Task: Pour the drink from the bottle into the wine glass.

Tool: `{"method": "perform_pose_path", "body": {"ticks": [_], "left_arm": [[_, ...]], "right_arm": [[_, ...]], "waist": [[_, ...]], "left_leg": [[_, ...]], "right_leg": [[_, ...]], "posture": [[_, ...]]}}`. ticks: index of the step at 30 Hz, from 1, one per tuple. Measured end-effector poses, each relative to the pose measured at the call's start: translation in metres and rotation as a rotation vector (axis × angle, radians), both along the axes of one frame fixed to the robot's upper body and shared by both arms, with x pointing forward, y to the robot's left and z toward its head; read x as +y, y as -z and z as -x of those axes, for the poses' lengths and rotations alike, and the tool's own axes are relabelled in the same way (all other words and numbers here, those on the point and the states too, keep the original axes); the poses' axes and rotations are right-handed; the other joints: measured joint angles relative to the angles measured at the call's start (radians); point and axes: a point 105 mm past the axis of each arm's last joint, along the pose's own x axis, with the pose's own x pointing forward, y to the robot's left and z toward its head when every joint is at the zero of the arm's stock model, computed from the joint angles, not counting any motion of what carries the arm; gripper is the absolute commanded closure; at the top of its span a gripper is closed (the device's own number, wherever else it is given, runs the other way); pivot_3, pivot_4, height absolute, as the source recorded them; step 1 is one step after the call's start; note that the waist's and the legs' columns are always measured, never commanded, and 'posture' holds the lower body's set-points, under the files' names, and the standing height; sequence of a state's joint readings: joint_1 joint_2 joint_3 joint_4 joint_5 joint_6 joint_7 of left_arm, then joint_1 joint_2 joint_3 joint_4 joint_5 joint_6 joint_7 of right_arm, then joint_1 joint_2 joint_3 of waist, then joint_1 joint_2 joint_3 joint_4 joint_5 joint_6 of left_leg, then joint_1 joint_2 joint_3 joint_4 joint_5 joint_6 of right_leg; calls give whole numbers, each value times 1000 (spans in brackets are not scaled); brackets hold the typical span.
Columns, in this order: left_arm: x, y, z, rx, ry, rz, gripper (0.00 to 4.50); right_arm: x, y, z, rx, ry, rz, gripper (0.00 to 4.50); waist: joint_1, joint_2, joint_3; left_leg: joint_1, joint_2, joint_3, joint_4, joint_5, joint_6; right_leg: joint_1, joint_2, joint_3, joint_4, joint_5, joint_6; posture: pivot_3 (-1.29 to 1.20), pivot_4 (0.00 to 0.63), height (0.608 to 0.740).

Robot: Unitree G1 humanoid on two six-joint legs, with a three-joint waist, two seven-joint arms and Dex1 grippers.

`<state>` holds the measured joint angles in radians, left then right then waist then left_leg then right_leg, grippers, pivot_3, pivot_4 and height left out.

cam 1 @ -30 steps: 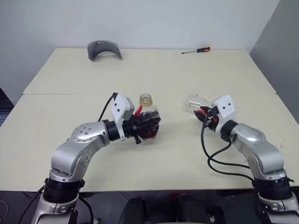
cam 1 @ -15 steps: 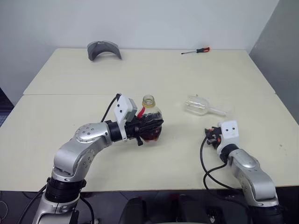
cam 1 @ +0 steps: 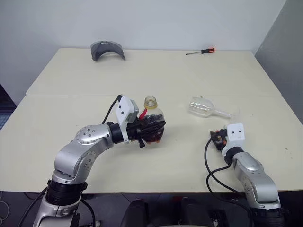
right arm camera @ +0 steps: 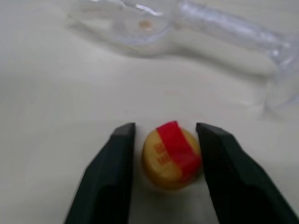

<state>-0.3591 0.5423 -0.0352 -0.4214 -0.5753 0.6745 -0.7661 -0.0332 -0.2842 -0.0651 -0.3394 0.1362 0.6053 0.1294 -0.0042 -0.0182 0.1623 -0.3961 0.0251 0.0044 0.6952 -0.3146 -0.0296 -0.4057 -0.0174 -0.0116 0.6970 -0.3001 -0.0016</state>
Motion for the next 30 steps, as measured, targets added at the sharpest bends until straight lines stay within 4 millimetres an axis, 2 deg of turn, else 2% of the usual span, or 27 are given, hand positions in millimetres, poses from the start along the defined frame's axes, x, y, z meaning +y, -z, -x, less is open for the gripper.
{"method": "perform_pose_path", "body": {"ticks": [3, 8, 11, 15, 18, 21, 25, 27, 30], "left_arm": [[0, 0, 0, 0, 0, 0, 3458], [2, 0, -3, -3, -26, 2, 3458], [6, -3, -7, -12, -70, 11, 3458], [19, -5, -19, -24, -178, 29, 3458], [26, -4, -25, -21, -239, 34, 3458], [28, -3, -30, -22, -274, 35, 3458], [33, -9, -42, -47, -339, 54, 3458], [41, -14, -52, -68, -406, 72, 3458], [58, -16, -61, -87, -505, 83, 3458]], "right_arm": [[-4, -2, 1, 7, 4, 11, 29], [-2, -9, 5, 13, -41, 31, 29], [5, -33, 10, -50, -104, 15, 29], [45, -73, 22, -150, -377, -69, 29], [73, -93, 30, -197, -599, -171, 29], [93, -118, 37, -250, -794, -237, 29], [116, -155, 40, -324, -969, -317, 29], [127, -164, 43, -324, -1033, -341, 29], [133, -166, 44, -301, -1062, -379, 29]], "waist": [[0, 0, 0], [0, 0, 0], [0, 0, 0], [-2, 0, 0], [-1, 0, 0], [-1, 0, 0], [-1, 0, 0], [-1, 0, 0], [-1, 0, 0]], "left_leg": [[0, 0, 0, 0, 0, 0], [0, 0, 0, 0, 0, 1], [0, 0, 0, 0, 0, 1], [0, 0, -1, 0, -1, 2], [0, 0, -2, 0, -1, 3], [0, 0, -1, 1, -2, 3], [0, 0, -2, 0, -2, 3], [0, 0, -2, 0, -1, 3], [-1, 0, -2, 1, -1, 2]], "right_leg": [[0, 0, 0, 0, 0, 0], [0, 0, 0, 0, 0, 0], [0, 0, 0, 0, 0, 0], [0, 0, 0, 0, 0, 0], [0, 0, -1, 0, 0, 0], [0, 0, -1, 0, 0, 0], [0, 0, -2, 0, 0, 0], [0, 0, -2, 0, 0, 0], [0, -1, -1, 0, 0, 0]], "posture": [[0, 150, 740], [0, 150, 740], [0, 150, 740], [0, 150, 740], [0, 150, 740], [0, 150, 740], [0, 150, 740], [0, 150, 740], [0, 150, 740]]}}
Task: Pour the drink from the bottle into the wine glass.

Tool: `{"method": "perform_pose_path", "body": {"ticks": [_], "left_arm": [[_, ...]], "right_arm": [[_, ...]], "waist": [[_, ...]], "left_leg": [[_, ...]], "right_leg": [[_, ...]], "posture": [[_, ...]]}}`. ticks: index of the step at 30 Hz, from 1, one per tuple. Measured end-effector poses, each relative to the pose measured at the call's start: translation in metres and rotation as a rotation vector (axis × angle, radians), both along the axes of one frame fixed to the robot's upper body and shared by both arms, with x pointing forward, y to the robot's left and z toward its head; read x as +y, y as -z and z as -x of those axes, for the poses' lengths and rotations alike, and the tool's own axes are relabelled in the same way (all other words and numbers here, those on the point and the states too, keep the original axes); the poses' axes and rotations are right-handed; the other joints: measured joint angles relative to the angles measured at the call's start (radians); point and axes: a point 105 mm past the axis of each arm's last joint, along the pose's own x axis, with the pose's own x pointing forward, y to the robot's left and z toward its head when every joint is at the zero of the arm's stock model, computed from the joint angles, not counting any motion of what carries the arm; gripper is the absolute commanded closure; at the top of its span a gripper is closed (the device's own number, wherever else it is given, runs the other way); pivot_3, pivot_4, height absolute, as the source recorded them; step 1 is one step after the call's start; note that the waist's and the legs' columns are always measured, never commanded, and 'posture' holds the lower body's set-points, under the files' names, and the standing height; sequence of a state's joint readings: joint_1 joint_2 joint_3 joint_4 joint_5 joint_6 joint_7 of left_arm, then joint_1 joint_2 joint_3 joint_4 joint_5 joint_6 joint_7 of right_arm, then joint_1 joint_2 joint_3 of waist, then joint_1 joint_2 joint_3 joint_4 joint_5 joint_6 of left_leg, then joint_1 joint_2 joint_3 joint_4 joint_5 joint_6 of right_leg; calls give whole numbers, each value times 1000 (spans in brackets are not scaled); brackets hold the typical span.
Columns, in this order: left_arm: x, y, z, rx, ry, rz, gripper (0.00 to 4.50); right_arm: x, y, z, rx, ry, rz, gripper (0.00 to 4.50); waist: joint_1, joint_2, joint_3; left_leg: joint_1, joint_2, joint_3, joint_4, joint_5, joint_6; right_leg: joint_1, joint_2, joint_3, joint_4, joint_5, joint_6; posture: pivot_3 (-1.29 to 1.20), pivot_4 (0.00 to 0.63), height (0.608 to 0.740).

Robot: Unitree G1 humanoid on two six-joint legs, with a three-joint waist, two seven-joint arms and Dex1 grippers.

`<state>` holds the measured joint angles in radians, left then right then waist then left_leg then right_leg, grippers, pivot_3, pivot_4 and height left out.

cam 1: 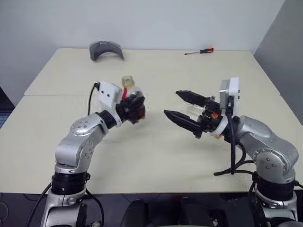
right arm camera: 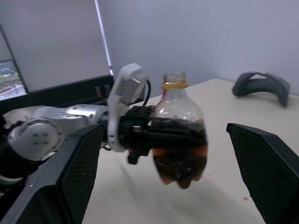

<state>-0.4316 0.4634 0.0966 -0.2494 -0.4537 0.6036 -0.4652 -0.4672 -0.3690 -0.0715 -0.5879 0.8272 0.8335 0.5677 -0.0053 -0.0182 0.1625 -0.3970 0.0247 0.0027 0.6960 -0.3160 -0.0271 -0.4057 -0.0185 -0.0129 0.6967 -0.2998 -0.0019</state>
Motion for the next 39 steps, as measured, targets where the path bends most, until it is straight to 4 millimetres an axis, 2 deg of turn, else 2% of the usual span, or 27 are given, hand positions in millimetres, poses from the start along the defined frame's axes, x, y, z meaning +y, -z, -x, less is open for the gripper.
{"method": "perform_pose_path", "body": {"ticks": [5, 8, 12, 16, 20, 24, 29, 32, 36, 39], "left_arm": [[29, -2, -16, -19, -154, 11, 3458], [64, -3, -28, -46, -288, -6, 3458], [99, -2, -33, -63, -406, -1, 3458], [127, 0, -40, -75, -494, -10, 3458], [153, 9, -46, -72, -565, 8, 3458], [160, 26, -52, -37, -581, 32, 3458], [151, 51, -59, 17, -564, 78, 3458], [150, 50, -64, 16, -564, 95, 3458], [151, 52, -66, 7, -561, 98, 3458], [150, 52, -68, 4, -560, 101, 3458]], "right_arm": [[13, -4, -7, -12, -27, 14, 29], [21, 6, -17, 0, -16, 29, 29], [26, 8, -30, -3, 19, 12, 29], [38, 4, -38, -38, 29, -7, 29], [43, 9, -50, -35, 83, -5, 29], [48, 13, -56, -34, 115, -2, 29], [52, 15, -56, -50, 118, 15, 29], [52, 21, -55, -52, 114, 46, 29], [49, 45, -49, -12, 78, 114, 29], [47, 49, -48, -13, 67, 137, 29]], "waist": [[0, 0, 0], [-3, 0, 0], [-2, 0, 0], [-2, -1, 0], [-1, -1, 0], [0, -1, -1], [0, -2, -1], [0, -2, -2], [0, -3, -2], [-1, -3, -2]], "left_leg": [[1, 0, 0, 0, 0, 0], [0, 0, 0, 0, 0, 0], [-1, 0, 0, 0, 1, -2], [0, 0, 0, 0, 1, -2], [-1, 0, 0, 1, 2, -3], [-1, 0, 0, 1, 2, -4], [-1, 0, 0, 1, 2, -4], [-1, 0, 0, 1, 2, -4], [-1, 0, 0, 1, 2, -3], [-1, 0, 0, 1, 1, -3]], "right_leg": [[0, 0, -1, 1, 0, 0], [-1, 0, 0, 1, 0, 0], [-1, 0, 0, 0, 0, 0], [-1, 0, -1, 1, 0, 0], [-1, -1, -1, 1, 0, 0], [-2, -1, -2, 1, 0, 0], [-2, -1, -2, 1, 0, 0], [-2, -1, -2, 1, 0, 0], [-2, -1, -2, 1, 0, 0], [-2, -1, -3, 2, 0, 0]], "posture": [[0, 150, 740], [0, 150, 740], [0, 150, 740], [0, 150, 740], [0, 150, 740], [0, 150, 740], [0, 150, 740], [0, 150, 740], [0, 150, 740], [0, 150, 740]]}}
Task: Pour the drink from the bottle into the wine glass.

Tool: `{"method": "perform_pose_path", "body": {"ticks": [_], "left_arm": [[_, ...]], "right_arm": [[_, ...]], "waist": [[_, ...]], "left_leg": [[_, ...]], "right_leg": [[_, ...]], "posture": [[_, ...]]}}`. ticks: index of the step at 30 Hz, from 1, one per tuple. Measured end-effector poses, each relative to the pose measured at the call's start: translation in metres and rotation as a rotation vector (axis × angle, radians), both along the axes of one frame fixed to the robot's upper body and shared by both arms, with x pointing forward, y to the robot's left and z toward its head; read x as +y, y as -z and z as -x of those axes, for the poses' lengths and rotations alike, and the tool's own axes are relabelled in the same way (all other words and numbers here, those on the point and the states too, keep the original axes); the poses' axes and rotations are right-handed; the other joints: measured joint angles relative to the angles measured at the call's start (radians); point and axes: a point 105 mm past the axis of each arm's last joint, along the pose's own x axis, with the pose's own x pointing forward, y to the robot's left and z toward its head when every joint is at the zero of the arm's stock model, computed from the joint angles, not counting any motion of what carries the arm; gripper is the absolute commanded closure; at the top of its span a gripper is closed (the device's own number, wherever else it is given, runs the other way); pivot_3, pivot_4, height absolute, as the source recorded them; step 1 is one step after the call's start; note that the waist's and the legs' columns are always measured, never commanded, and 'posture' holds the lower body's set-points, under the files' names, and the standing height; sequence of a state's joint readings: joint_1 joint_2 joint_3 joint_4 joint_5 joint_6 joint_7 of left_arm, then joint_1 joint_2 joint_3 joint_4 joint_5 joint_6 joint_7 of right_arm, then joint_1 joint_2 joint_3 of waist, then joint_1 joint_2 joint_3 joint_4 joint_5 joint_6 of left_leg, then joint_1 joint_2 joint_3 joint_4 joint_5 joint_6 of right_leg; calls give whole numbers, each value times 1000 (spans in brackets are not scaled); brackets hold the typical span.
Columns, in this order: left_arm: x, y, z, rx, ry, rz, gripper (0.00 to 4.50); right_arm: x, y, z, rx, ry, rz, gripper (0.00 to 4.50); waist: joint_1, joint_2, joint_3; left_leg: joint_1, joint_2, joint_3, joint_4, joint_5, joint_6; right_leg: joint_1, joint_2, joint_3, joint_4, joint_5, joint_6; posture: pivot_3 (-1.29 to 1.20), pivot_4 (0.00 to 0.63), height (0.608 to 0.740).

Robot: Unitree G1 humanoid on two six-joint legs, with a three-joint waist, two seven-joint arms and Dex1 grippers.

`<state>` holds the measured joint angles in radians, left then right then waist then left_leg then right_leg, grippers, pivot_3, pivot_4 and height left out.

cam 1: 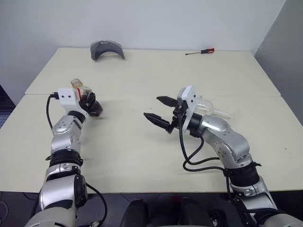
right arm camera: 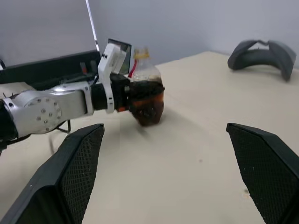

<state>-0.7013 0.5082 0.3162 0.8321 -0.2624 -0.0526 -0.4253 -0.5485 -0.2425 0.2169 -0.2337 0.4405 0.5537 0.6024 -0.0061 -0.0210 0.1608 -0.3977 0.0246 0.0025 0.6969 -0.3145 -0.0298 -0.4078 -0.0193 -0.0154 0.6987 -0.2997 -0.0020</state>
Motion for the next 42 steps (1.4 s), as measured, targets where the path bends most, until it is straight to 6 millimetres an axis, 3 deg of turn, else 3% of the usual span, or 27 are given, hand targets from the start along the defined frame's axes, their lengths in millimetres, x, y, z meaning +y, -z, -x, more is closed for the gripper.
{"method": "perform_pose_path", "body": {"ticks": [8, 19, 27, 37, 42], "left_arm": [[0, 0, 0, -4, 1, -1, 3458], [0, 1, 2, -12, 14, 1, 76], [3, 5, 17, -20, -1, -36, 30], [-6, 15, 53, 5, -32, -30, 30], [0, 17, 75, 19, -96, 0, 30]], "right_arm": [[-3, 3, -2, -12, 11, 27, 29], [-2, 3, -6, -13, 6, 26, 0], [-1, 2, -5, -21, 4, 18, 0], [0, 4, -4, -13, 2, 7, 0], [-1, 9, -3, 4, 8, 1, 0]], "waist": [[0, 0, 0], [0, 0, 0], [-3, 0, 0], [-2, 0, 0], [-2, 0, 0]], "left_leg": [[0, 0, 0, 0, 0, -1], [0, 0, 0, 0, 0, -1], [0, 0, 0, 0, 1, -1], [0, 1, 0, 0, 0, 0], [0, 1, 0, -1, -1, 1]], "right_leg": [[0, 0, 0, 0, 0, 0], [0, 0, 0, 0, 0, 0], [0, 0, 0, 0, 0, 0], [0, 0, 1, 0, 0, 0], [0, 0, 1, 0, 0, 0]], "posture": [[0, 150, 740], [0, 150, 740], [0, 150, 740], [0, 150, 740], [0, 150, 740]]}}
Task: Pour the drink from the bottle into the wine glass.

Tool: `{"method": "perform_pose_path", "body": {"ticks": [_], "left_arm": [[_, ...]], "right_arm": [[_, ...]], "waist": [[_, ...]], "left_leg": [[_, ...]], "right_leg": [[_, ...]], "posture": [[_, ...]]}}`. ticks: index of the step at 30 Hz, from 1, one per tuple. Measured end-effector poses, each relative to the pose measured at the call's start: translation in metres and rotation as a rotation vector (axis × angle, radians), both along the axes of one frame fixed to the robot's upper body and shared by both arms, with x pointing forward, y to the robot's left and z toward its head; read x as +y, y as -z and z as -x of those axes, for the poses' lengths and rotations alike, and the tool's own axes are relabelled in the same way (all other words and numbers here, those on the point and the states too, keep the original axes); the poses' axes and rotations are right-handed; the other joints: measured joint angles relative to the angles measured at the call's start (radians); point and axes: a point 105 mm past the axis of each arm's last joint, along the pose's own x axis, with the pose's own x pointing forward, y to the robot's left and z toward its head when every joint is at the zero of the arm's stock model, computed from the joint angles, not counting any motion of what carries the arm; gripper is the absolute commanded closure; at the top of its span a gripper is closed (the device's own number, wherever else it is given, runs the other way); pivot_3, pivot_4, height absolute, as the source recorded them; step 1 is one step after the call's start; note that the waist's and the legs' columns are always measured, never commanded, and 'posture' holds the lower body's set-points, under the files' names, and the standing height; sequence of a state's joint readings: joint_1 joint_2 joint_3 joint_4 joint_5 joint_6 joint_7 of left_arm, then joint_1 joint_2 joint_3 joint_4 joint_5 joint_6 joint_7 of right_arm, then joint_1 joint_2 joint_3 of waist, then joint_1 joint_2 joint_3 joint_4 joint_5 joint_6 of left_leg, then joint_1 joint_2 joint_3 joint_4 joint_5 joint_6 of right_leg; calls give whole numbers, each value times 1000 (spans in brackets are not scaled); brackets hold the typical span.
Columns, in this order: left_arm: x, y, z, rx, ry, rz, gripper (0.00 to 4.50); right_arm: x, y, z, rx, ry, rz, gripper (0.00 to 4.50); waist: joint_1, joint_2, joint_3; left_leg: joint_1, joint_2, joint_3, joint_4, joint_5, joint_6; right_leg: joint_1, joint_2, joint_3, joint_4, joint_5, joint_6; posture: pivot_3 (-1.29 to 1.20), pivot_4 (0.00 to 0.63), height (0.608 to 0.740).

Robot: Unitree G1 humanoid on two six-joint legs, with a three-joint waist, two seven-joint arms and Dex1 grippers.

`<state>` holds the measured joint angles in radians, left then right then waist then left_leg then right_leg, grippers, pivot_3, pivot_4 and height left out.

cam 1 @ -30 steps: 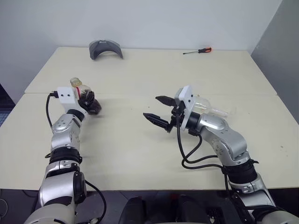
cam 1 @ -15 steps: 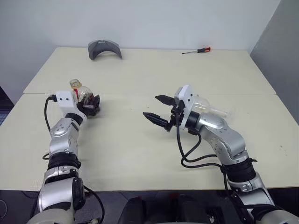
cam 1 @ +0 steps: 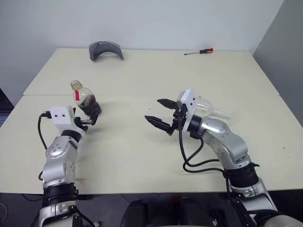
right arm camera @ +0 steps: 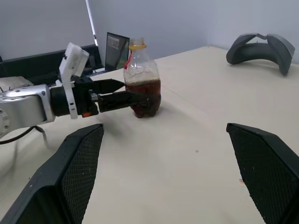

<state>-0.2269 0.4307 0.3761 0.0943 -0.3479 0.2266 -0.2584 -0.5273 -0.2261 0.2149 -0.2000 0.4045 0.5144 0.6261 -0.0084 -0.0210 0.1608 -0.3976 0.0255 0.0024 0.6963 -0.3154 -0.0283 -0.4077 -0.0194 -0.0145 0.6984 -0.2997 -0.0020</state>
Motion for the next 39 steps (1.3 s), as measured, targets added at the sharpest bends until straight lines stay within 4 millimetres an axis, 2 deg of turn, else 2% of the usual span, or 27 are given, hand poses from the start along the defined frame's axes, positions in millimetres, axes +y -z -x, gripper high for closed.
{"method": "perform_pose_path", "body": {"ticks": [3, 7, 9, 11, 13, 15, 18, 22, 26, 29, 34, 39], "left_arm": [[-1, -1, 9, 13, -5, 2, 30], [-13, -5, 27, 33, 33, -1, 30], [-27, -9, 33, 44, 86, -3, 30], [-57, -14, 38, 57, 204, 5, 30], [-88, -20, 44, 62, 333, 9, 30], [-117, -23, 53, 70, 472, 9, 30], [-140, -24, 64, 93, 616, -3, 30], [-168, -29, 77, 113, 850, 21, 30], [-181, -44, 81, 91, 1026, -25, 30], [-187, -43, 77, 100, 1084, -26, 30], [-186, -41, 57, 92, 1069, -26, 30], [-189, -43, 53, 70, 1073, -29, 30]], "right_arm": [[0, 1, 0, 5, 5, -2, 0], [-4, 2, 0, 7, 26, -10, 0], [-8, 5, 1, 7, 38, -2, 0], [-17, 7, 1, -4, 69, 24, 0], [-31, 9, 1, -19, 115, 51, 0], [-55, 18, 0, -21, 184, 115, 0], [-87, 31, -4, -6, 288, 194, 0], [-123, 34, -13, -81, 425, 385, 0], [-150, 36, -29, -155, 570, 524, 0], [-161, 37, -41, -193, 640, 615, 0], [-193, 51, -54, -300, 703, 918, 0], [-201, 59, -57, -322, 703, 1008, 0]], "waist": [[0, 0, 0], [0, 0, 0], [4, 0, 0], [8, 0, 0], [9, 0, 0], [8, 0, 0], [3, 0, 0], [-1, 1, 0], [1, 1, 0], [1, 1, 0], [6, 1, 0], [4, 1, 0]], "left_leg": [[0, 0, 0, 0, 0, 1], [0, 0, 0, 0, -1, 1], [0, 0, 0, 0, -1, 1], [0, -1, -1, 0, -1, 1], [0, -1, 0, 0, -1, 1], [1, -1, 0, 0, -1, 1], [2, 0, 1, -1, -1, 1], [3, 0, 1, -2, -1, 1], [3, 0, 2, -2, 1, -1], [3, 0, 3, -2, 1, -2], [3, -1, 3, -1, 1, -2], [3, 0, 4, -1, 1, -2]], "right_leg": [[0, 0, 0, 0, 0, 0], [0, 0, 0, -1, 0, 0], [1, 0, 0, -1, 0, 0], [2, -1, 0, -1, 0, 0], [2, -1, 0, -1, 0, 0], [2, -1, 1, -1, 0, 0], [2, 1, 1, -1, 0, 0], [2, 2, 2, 0, 0, 0], [2, 2, 3, -1, 0, 0], [2, 2, 3, -1, 0, 0], [2, 1, 3, -2, 0, 0], [2, 1, 4, -1, 0, 0]], "posture": [[0, 150, 740], [0, 150, 740], [0, 150, 740], [0, 150, 740], [0, 150, 740], [0, 150, 740], [0, 150, 740], [0, 150, 740], [0, 150, 740], [0, 150, 740], [0, 150, 740], [0, 150, 740]]}}
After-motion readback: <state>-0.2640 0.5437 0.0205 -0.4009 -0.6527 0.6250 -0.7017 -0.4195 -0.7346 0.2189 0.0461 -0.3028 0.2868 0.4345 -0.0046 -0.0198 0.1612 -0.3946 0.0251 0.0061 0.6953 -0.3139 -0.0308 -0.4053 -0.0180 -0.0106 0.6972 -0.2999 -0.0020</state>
